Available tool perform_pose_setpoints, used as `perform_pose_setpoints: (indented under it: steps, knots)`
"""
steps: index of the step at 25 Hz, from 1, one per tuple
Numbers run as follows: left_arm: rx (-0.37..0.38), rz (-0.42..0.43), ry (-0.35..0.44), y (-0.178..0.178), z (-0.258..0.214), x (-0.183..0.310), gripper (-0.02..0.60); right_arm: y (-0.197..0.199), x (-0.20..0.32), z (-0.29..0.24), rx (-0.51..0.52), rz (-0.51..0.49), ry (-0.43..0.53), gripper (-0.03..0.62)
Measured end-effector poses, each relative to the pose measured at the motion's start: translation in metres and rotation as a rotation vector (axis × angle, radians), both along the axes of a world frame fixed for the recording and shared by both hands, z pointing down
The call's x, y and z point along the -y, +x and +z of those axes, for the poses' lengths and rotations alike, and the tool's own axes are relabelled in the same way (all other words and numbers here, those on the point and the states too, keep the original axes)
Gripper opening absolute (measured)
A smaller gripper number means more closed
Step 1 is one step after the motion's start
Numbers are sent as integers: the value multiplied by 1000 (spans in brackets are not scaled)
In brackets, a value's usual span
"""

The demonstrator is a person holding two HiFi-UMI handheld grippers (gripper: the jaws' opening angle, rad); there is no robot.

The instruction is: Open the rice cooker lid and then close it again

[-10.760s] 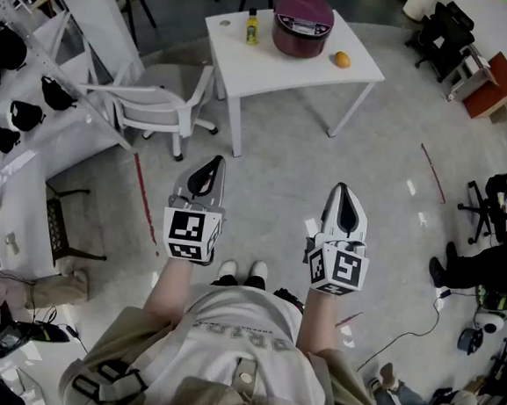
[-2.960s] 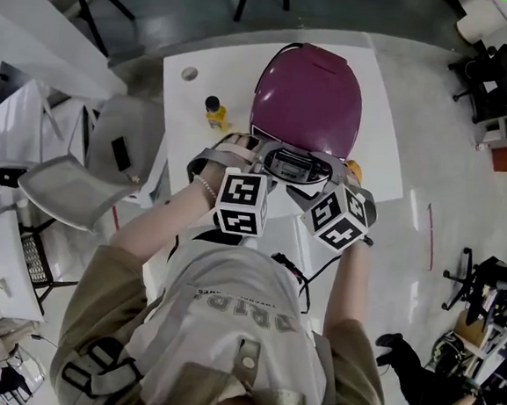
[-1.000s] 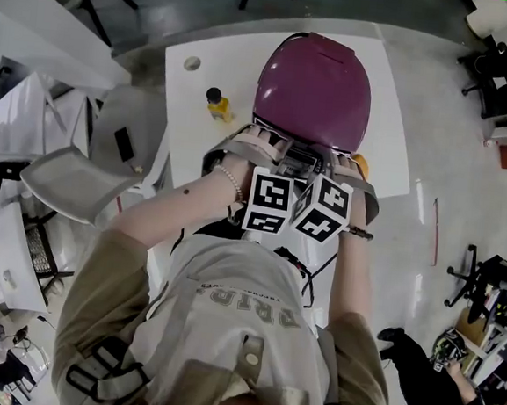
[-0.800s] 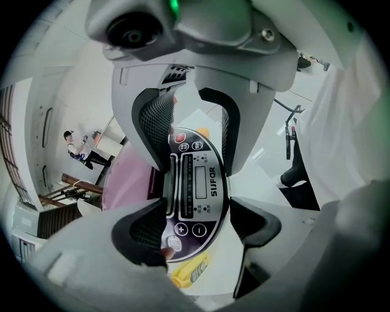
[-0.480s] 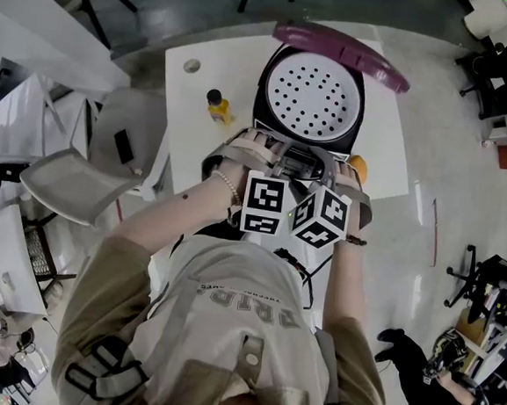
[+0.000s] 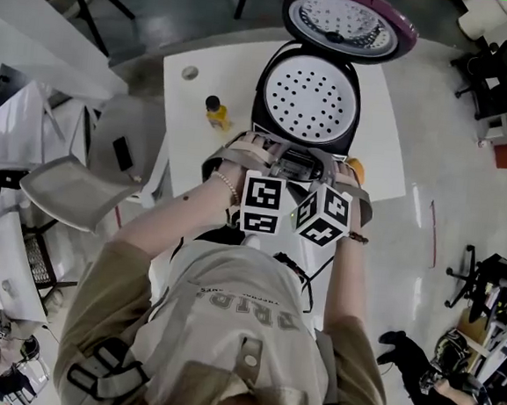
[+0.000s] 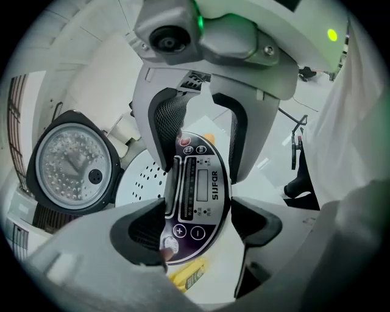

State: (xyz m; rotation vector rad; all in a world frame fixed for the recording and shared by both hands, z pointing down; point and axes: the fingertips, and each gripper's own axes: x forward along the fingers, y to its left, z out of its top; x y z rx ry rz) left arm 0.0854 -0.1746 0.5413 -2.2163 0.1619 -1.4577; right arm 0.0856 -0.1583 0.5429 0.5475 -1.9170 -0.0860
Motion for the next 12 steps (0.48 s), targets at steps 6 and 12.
perform_pose_setpoints:
  steps: [6,12]
  knots:
    - [-7,2,-3,-2,1,2,350,-2,1,1,11,5,-13,325]
    - [-29,10,-12,-2,-2,4,350,-3,4,-1,18,11,-12,325]
